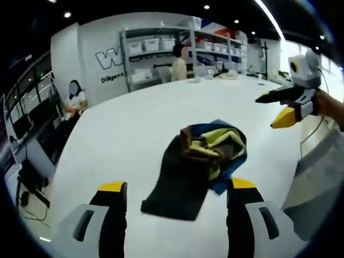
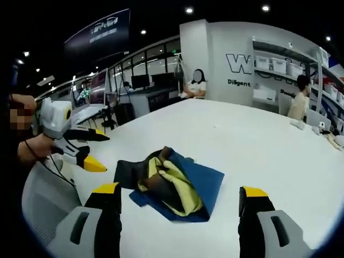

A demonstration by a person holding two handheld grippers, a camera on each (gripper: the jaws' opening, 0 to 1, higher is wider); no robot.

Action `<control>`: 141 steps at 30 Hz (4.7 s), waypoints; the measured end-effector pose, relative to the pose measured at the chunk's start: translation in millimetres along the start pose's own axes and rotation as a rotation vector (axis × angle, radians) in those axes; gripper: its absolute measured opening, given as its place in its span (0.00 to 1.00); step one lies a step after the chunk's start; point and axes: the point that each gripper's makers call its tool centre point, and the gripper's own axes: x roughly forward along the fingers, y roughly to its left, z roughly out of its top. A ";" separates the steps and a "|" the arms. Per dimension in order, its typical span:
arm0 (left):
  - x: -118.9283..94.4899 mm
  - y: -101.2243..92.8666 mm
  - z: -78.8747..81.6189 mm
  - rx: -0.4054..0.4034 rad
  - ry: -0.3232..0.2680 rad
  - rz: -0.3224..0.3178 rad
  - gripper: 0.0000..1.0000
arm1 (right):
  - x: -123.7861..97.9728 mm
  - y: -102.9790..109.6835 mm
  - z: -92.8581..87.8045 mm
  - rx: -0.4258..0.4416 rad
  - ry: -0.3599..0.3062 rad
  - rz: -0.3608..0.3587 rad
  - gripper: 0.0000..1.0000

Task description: Fold the garment on the visible template until the final outline fits inside the template.

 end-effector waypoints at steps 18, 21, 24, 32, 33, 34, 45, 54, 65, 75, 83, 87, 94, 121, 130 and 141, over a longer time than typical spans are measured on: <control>56.4 -33.0 0.7 0.049 0.072 -0.144 0.37 | 75.3 -8.5 7.6 -0.032 0.036 0.033 0.42; 63.7 -38.7 -7.4 0.036 0.111 -0.175 0.31 | 84.3 -13.5 3.7 -0.046 0.059 0.023 0.36; 68.0 -39.0 -10.3 0.043 0.116 -0.171 0.24 | 91.0 -17.6 -0.3 -0.080 0.085 0.012 0.24; 74.9 -36.0 -16.7 0.014 0.138 -0.168 0.03 | 100.7 -17.8 -12.0 -0.134 0.137 0.010 0.00; 74.9 -35.9 -16.6 0.013 0.136 -0.168 0.01 | 101.5 -16.4 -13.8 -0.149 0.146 0.014 0.00; 74.6 -35.5 -16.2 0.012 0.131 -0.167 0.01 | 101.4 -15.9 -14.6 -0.162 0.151 0.016 0.00; 60.0 -11.7 2.3 0.017 0.057 -0.099 0.01 | 86.3 -25.6 14.0 -0.214 0.094 -0.029 0.00; 48.9 -1.0 20.0 -0.007 0.002 -0.074 0.01 | 61.0 -50.1 33.4 -0.225 0.073 -0.110 0.00; 17.5 39.4 39.3 0.103 -0.057 0.024 0.01 | 28.9 -73.6 34.2 -0.231 0.103 -0.168 0.00; 2.0 81.6 25.8 0.087 -0.032 0.087 0.01 | 16.7 -86.5 38.0 -0.233 0.116 -0.182 0.00; 4.2 118.6 4.3 0.079 0.042 0.150 0.01 | 16.3 -103.0 37.7 -0.176 0.118 -0.200 0.00; 7.9 134.8 -13.4 0.058 0.106 0.182 0.01 | 17.6 -106.2 33.4 -0.170 0.134 -0.206 0.00; 12.1 145.3 -38.4 0.015 0.194 0.210 0.01 | 18.5 -112.1 19.9 -0.183 0.181 -0.215 0.00; 49.1 38.4 16.3 -0.022 0.042 -0.191 0.44 | 23.5 -93.1 20.1 -0.128 0.142 -0.144 0.00; 76.8 17.2 9.6 -0.051 0.105 -0.284 0.40 | 24.1 -92.5 17.2 -0.096 0.133 -0.129 0.00; 84.9 5.7 -6.5 -0.032 0.153 -0.314 0.14 | 21.1 -90.7 11.6 -0.026 0.110 -0.101 0.00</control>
